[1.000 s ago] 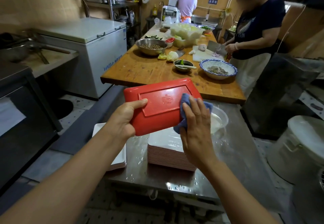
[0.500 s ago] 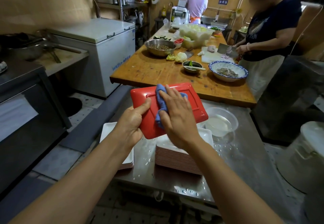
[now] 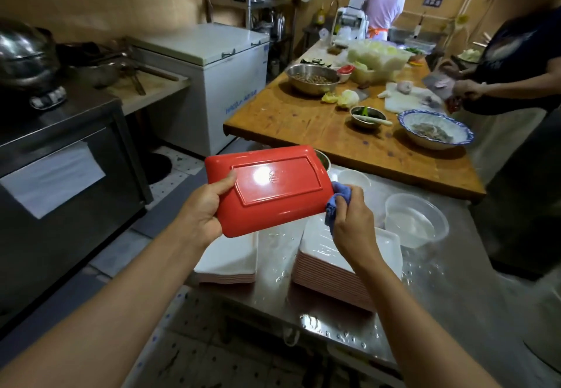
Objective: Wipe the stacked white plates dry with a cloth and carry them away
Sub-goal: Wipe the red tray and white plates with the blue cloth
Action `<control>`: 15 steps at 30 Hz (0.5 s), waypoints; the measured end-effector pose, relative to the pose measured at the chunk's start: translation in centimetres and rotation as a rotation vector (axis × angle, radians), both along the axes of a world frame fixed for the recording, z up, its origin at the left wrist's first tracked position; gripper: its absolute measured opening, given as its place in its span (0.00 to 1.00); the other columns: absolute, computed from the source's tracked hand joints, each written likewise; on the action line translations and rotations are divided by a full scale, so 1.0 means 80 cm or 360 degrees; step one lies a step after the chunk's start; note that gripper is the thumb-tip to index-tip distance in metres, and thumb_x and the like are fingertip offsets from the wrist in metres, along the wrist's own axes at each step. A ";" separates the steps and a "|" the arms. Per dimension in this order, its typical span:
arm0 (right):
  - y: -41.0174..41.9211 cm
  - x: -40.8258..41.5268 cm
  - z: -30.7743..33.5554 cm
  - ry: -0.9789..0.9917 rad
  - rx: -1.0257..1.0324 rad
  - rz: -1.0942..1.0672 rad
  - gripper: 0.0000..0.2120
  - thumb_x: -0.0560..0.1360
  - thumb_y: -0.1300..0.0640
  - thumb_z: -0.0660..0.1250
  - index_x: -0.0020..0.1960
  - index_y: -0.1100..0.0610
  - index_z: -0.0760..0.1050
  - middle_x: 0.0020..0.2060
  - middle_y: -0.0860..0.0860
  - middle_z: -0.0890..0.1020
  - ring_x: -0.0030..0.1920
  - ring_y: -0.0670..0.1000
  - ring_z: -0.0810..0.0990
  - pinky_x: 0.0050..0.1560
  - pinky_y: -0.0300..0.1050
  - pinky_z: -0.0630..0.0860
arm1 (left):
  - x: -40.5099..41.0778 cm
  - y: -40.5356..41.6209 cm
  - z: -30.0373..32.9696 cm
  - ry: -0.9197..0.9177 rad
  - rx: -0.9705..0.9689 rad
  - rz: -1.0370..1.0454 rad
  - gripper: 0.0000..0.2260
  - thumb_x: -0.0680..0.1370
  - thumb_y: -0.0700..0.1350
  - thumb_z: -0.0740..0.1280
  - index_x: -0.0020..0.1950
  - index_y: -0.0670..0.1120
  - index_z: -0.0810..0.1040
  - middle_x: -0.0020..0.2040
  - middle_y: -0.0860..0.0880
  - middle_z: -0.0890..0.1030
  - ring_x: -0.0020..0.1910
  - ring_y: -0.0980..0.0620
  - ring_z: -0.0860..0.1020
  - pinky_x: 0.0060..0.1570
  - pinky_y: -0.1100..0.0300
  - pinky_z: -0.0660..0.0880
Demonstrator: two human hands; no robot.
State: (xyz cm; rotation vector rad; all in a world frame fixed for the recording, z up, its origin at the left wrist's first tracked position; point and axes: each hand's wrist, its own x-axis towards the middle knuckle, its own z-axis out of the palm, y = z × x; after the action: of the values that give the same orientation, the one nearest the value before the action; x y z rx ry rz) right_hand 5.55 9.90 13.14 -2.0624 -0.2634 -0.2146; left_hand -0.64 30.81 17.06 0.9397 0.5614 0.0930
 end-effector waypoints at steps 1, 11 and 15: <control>0.005 -0.001 -0.002 0.0025 0.0002 0.0011 0.13 0.81 0.60 0.52 0.62 0.55 0.69 0.50 0.56 0.80 0.42 0.49 0.78 0.37 0.31 0.70 | -0.002 0.005 -0.003 -0.0005 0.0006 0.0024 0.02 0.76 0.44 0.68 0.46 0.47 0.77 0.40 0.45 0.85 0.45 0.42 0.82 0.38 0.46 0.77; 0.047 -0.017 0.009 0.0146 0.0232 0.0272 0.10 0.82 0.61 0.52 0.55 0.48 0.68 0.33 0.44 0.75 0.27 0.35 0.76 0.24 0.26 0.68 | -0.017 0.045 -0.065 -0.0191 0.2156 -0.0063 0.04 0.74 0.46 0.71 0.46 0.48 0.81 0.38 0.51 0.79 0.38 0.51 0.78 0.36 0.60 0.72; 0.047 -0.021 -0.002 0.0154 0.0154 0.0274 0.09 0.82 0.60 0.52 0.57 0.50 0.69 0.35 0.44 0.76 0.31 0.35 0.77 0.27 0.26 0.69 | -0.026 0.047 -0.106 -0.0251 0.2859 -0.0485 0.09 0.76 0.41 0.67 0.55 0.43 0.82 0.49 0.46 0.79 0.49 0.46 0.77 0.46 0.55 0.75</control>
State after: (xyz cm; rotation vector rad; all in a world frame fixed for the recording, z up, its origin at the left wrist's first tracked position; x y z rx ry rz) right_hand 3.84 13.66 12.98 -1.9360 -0.3620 -0.0214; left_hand -2.76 34.60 8.54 2.7111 0.0314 0.4269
